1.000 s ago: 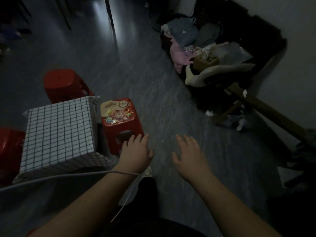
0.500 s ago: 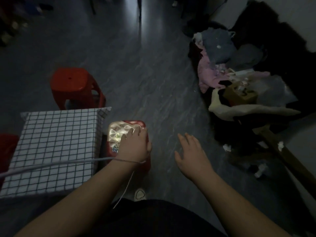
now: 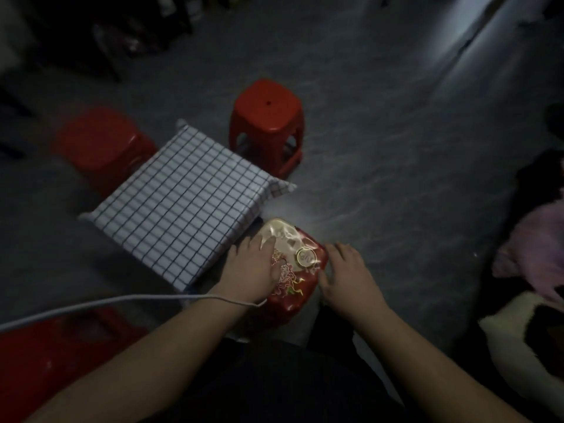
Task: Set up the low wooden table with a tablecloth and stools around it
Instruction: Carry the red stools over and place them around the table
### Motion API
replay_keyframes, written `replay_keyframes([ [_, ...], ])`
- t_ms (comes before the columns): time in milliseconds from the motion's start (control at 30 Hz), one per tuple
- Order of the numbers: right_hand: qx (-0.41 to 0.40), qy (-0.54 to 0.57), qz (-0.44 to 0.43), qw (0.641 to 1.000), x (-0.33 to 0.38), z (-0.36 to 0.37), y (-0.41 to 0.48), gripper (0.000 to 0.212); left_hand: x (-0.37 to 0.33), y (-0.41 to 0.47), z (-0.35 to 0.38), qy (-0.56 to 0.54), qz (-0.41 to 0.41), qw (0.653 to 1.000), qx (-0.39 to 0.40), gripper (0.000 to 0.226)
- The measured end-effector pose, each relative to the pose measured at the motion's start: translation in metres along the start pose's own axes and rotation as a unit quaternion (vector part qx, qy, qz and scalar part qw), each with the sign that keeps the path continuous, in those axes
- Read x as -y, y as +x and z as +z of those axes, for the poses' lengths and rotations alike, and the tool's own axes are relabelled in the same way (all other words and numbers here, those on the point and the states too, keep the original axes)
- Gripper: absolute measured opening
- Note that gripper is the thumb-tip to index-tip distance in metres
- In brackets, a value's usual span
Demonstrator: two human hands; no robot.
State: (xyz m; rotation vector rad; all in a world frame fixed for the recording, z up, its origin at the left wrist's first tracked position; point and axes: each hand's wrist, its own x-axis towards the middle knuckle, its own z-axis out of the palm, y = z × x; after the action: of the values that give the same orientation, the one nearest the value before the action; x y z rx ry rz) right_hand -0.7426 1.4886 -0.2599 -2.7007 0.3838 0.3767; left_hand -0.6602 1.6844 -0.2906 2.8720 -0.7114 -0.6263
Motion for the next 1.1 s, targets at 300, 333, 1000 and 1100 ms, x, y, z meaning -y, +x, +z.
replay_keyframes([
  [300, 0.160, -0.114, -0.268, 0.943, -0.054, -0.028, 0.135, 0.067, -0.063, 0.026, 0.041, -0.143, -0.308, 0.940, -0.025, 0.060],
  [333, 0.166, -0.127, -0.288, 0.935, -0.057, -0.028, 0.146, 0.067, -0.071, 0.027, 0.044, -0.153, -0.330, 0.931, -0.029, 0.060],
  [1000, 0.253, -0.160, -0.298, 0.907, -0.178, 0.250, 0.298, 0.068, -0.084, 0.118, 0.339, -0.394, -0.539, 0.743, -0.035, 0.084],
  [1100, 0.254, -0.132, -0.257, 0.923, -0.195, 0.272, 0.303, 0.075, -0.089, 0.122, 0.370, -0.435, -0.549, 0.712, -0.053, 0.097],
])
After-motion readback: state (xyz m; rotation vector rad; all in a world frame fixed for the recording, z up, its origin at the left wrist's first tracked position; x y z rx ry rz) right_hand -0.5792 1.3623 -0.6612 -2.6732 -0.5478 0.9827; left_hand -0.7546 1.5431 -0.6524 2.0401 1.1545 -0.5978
